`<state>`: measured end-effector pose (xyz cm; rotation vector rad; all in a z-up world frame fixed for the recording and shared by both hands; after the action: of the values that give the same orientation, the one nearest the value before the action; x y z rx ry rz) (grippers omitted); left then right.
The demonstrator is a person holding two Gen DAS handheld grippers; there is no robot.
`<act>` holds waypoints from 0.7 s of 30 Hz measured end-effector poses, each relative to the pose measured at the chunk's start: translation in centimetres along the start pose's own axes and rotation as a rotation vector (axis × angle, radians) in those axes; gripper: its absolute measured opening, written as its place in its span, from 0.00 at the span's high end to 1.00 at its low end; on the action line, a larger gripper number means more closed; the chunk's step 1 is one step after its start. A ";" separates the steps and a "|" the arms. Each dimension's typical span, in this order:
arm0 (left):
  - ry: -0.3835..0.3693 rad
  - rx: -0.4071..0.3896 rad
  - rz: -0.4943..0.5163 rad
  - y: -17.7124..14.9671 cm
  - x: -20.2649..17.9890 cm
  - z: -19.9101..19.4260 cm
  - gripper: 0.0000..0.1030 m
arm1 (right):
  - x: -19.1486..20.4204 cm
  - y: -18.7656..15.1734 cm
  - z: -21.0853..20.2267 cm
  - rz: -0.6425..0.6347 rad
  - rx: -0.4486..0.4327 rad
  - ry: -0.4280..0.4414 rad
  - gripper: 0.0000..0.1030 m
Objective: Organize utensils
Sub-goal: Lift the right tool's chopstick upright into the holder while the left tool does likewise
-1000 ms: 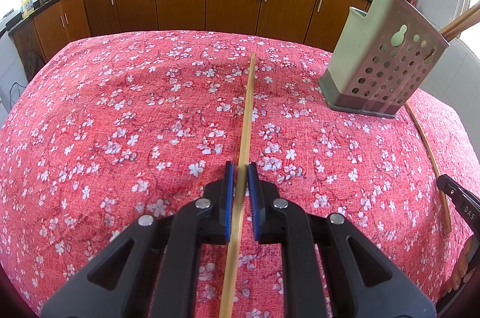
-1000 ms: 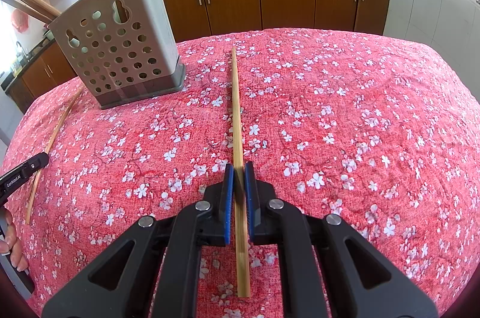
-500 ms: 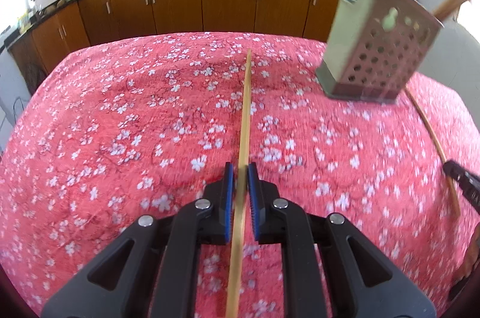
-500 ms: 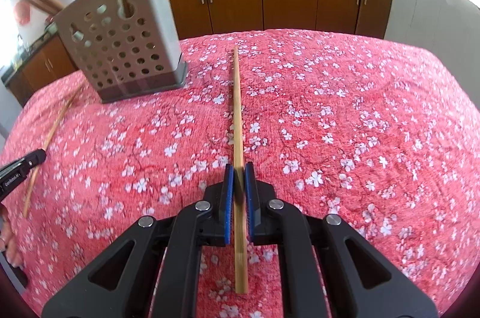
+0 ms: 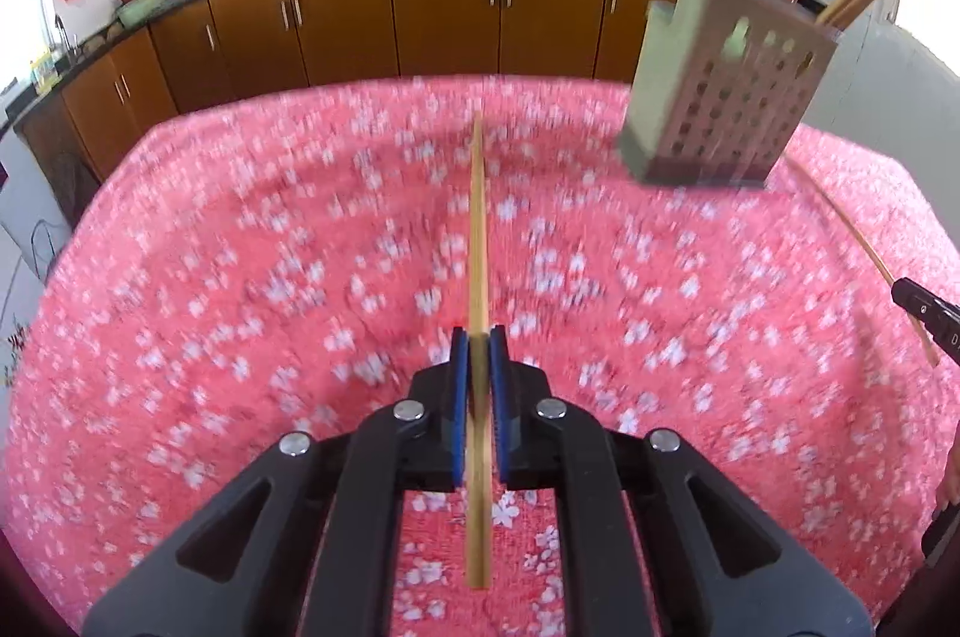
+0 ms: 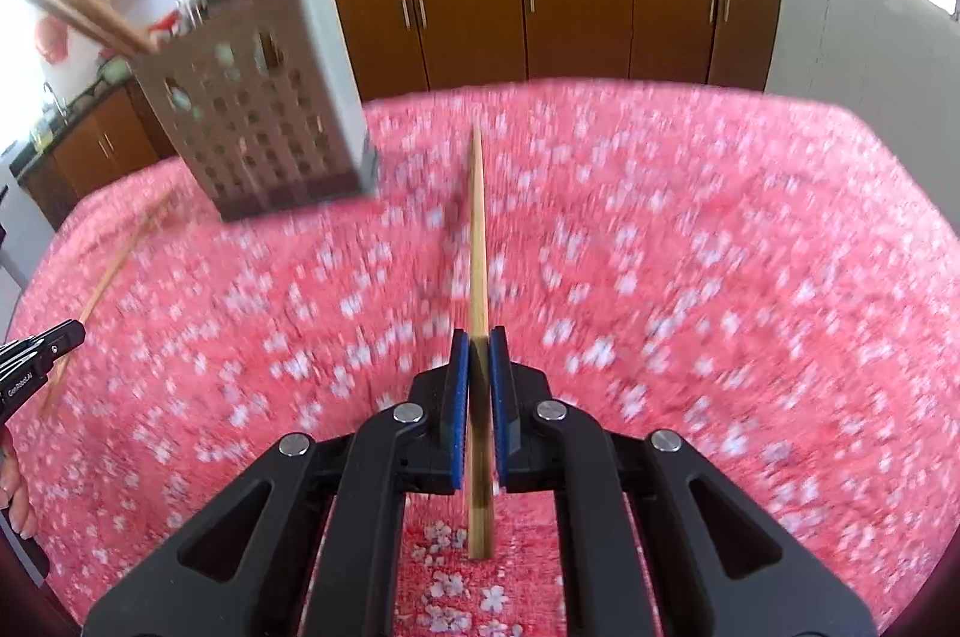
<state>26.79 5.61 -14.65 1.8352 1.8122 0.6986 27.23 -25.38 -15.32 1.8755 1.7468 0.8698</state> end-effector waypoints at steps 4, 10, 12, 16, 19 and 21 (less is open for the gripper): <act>-0.018 -0.100 -0.006 3.1 -0.2 -3.5 0.92 | 0.2 3.4 -3.4 -0.019 -0.119 -0.004 0.92; -0.060 -0.241 -0.052 7.9 -0.4 -8.3 0.92 | 0.5 7.8 -7.5 -0.028 -0.259 0.006 0.92; -0.076 -0.269 -0.058 9.2 -0.6 -9.3 0.92 | 0.6 9.0 -8.1 -0.025 -0.288 0.010 0.92; -0.112 -0.298 -0.054 10.9 -1.4 -11.1 0.92 | 1.4 10.8 -9.7 0.000 -0.320 0.059 0.92; -0.146 -0.323 -0.043 11.7 -2.5 -12.9 0.92 | 2.5 12.1 -11.2 0.013 -0.349 0.114 0.92; -0.166 -0.341 -0.037 12.3 -3.2 -13.8 0.92 | 3.2 12.9 -12.3 0.012 -0.371 0.146 0.92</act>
<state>27.27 1.85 3.76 1.5813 1.5114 0.7633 27.93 -24.96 2.75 1.6132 1.5253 1.2654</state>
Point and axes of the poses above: each gripper's, at about its wrist camera, not at the fingertips, and z roughly the way its jaws point, x to its left, y to its top, the point moved 10 cm from there along z, roughly the way its jaws point, and after that the axes turned 2 degrees about -x, right-handed, at the moved point
